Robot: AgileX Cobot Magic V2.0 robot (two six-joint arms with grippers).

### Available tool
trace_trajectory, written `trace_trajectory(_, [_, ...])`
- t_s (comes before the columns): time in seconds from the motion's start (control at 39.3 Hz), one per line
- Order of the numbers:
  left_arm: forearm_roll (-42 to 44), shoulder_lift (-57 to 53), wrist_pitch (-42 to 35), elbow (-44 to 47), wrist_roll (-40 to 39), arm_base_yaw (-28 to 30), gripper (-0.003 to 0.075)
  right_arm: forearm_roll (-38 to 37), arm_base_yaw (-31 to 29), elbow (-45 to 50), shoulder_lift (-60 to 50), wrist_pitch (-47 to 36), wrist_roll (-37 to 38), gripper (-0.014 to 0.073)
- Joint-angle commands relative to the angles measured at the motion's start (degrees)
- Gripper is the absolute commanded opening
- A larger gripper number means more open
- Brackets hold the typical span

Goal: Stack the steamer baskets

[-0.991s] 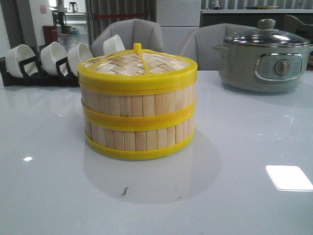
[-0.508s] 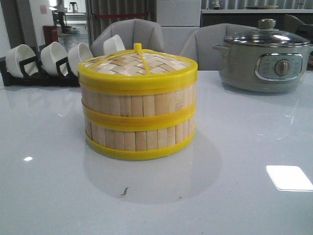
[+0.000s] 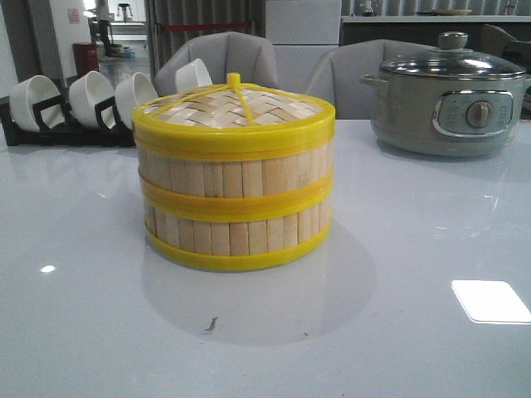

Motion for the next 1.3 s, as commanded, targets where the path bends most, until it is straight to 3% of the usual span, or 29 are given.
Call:
trace_trajectory(0.0, [0.84, 0.39, -5.64, -1.49, -0.41, -0.04, 0.0086, 0.16, -0.26, -1.68, 0.28, -4.29, -0.33, 0.0048])
trace_trajectory(0.2, [2.80, -5.77, -12.28, 1.03, -0.41, -0.04, 0.0086, 0.16, -0.26, -1.68, 0.28, -4.29, -0.33, 0.0048])
trace_trajectory(0.38, [0.68, -14.56, -20.96, 10.35, -0.41, -0.04, 0.0086, 0.16, -0.26, -1.68, 0.28, -4.29, -0.33, 0.0048])
trace_trajectory(0.71, [-3.17, -32.77, -26.94, 28.63, -0.41, -0.04, 0.0086, 0.16, -0.26, -1.68, 0.28, -4.29, -0.33, 0.0048])
trace_trajectory(1.27, [-3.38, -36.08, -28.59, 34.61, -0.41, -0.05, 0.0086, 0.16, -0.26, -1.68, 0.34, -4.29, -0.33, 0.0048])
